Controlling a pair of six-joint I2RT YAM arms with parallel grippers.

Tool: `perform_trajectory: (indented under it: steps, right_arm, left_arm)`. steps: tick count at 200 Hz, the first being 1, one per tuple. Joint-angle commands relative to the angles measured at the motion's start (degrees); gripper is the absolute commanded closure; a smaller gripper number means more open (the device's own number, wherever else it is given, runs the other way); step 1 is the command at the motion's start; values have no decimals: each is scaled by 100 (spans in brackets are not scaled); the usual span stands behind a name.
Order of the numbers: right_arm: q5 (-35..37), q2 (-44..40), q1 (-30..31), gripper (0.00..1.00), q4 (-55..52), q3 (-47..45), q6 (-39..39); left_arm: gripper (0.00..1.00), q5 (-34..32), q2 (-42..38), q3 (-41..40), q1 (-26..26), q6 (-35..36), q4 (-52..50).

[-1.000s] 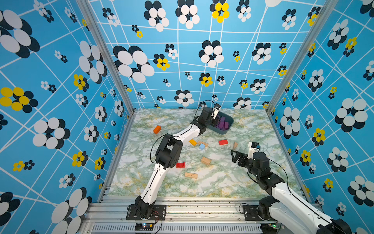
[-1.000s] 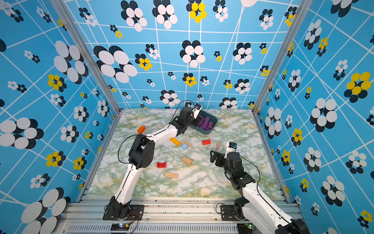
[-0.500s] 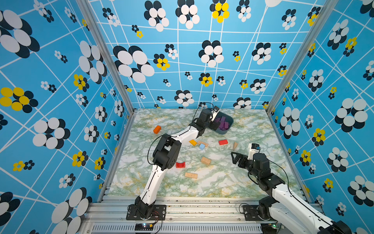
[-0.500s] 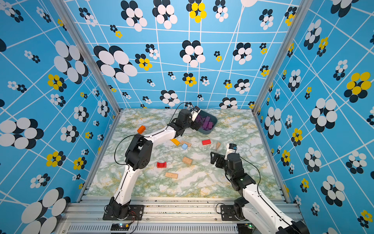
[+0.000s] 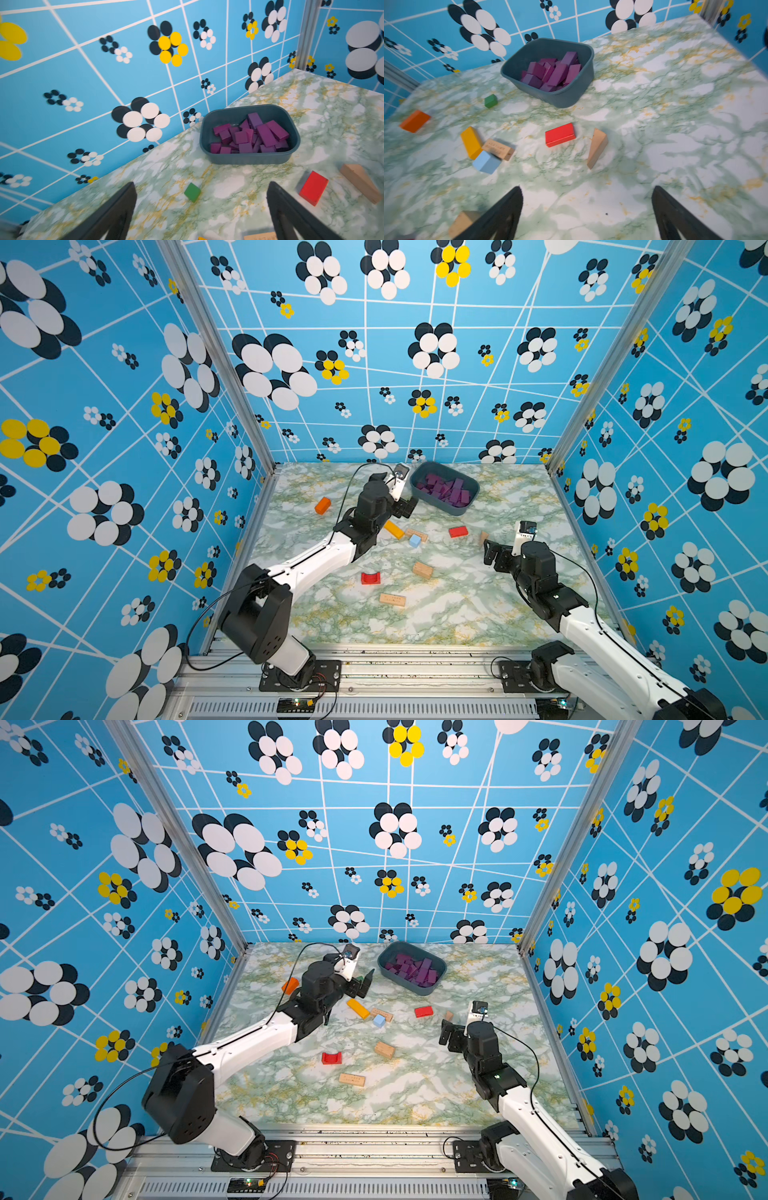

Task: Pick purple bricks into the storage bin
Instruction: Reset both arms

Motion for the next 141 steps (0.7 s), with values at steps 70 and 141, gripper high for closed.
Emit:
perform_trajectory:
  steps: [70,141]
  right_arm:
    - [1949,1557,-745,1,3429,-726,-1594]
    - [1017,3561,-1584,1,4154,51,-1158]
  left_arm:
    - [0,-211,-989,-2316,1213,-484,993]
    - [1,619,-991,-2990,2626,-1024,1644]
